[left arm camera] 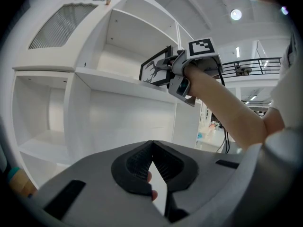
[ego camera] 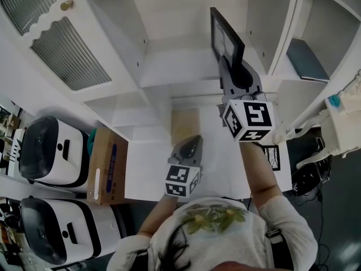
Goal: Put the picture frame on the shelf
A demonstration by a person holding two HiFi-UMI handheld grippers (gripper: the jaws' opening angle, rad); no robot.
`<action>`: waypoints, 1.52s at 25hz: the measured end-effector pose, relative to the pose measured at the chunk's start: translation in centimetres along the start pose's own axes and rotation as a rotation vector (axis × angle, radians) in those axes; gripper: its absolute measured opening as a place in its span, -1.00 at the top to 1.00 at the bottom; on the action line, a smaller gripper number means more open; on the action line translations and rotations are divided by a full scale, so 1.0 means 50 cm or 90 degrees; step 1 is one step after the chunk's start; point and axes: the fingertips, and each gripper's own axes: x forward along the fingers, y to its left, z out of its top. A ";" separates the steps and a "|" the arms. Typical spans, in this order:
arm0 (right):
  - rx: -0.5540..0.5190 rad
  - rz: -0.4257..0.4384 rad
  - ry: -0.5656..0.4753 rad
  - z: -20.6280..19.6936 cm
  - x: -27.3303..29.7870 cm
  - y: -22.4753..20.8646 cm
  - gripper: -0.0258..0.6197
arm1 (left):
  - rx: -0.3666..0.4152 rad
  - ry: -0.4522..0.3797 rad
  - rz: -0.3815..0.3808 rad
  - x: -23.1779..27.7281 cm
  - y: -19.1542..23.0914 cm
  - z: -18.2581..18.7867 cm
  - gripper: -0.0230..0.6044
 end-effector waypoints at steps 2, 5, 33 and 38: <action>-0.007 0.001 0.012 -0.010 0.004 -0.001 0.68 | 0.001 0.000 0.000 -0.001 -0.001 -0.001 0.84; -0.012 0.002 0.023 -0.021 0.006 -0.001 0.68 | 0.002 0.001 0.001 -0.002 0.000 -0.002 0.84; -0.032 -0.015 0.066 -0.061 -0.116 0.020 0.47 | -0.003 0.002 -0.025 -0.053 -0.039 -0.020 0.84; -0.033 -0.027 0.080 -0.072 -0.129 0.018 0.51 | -0.003 0.003 -0.030 -0.055 -0.041 -0.021 0.84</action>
